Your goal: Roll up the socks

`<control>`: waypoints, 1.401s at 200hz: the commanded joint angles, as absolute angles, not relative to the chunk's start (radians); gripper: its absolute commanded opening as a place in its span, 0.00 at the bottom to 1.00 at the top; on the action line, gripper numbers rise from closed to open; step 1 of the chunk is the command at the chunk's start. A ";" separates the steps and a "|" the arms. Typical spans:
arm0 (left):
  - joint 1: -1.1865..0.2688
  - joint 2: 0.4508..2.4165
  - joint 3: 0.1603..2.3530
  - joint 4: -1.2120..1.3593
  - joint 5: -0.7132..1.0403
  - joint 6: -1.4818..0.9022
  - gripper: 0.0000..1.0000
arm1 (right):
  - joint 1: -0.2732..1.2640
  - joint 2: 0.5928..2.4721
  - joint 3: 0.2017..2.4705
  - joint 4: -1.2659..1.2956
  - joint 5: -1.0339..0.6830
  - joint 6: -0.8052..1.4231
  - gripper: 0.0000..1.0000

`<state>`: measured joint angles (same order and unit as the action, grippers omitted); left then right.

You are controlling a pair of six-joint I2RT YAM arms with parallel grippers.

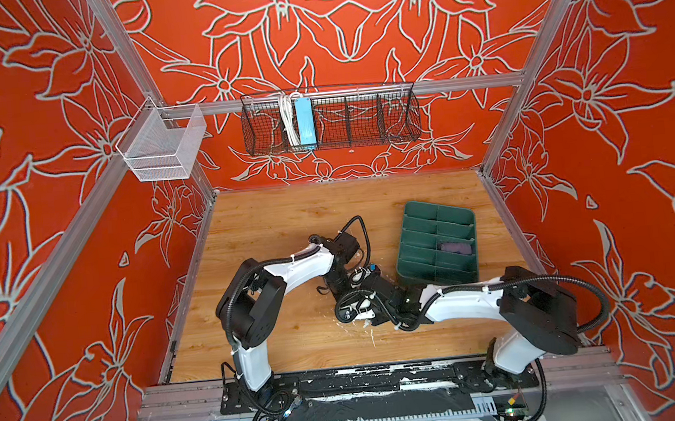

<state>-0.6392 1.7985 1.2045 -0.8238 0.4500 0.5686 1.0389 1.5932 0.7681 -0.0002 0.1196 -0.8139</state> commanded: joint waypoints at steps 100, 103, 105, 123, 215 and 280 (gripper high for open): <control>-0.664 1.406 1.067 -0.635 0.320 0.557 0.57 | 0.960 1.305 0.769 -0.371 0.127 -0.570 0.00; -0.664 1.388 1.059 -0.618 0.301 0.543 0.57 | 0.953 1.290 0.771 -0.372 0.127 -0.569 0.00; -0.664 1.376 1.052 -0.606 0.287 0.535 0.57 | 0.949 1.278 0.772 -0.373 0.127 -0.569 0.00; -0.664 1.266 1.002 -0.505 0.142 0.461 0.58 | 0.895 1.170 0.790 -0.375 0.124 -0.561 0.00; -0.663 0.996 0.833 -0.271 -0.158 0.280 0.97 | 0.480 1.185 0.930 -0.321 0.284 -0.774 0.00; -0.663 1.060 0.828 -0.291 -0.383 0.225 0.97 | 0.435 1.413 1.055 -0.372 0.325 -0.878 0.00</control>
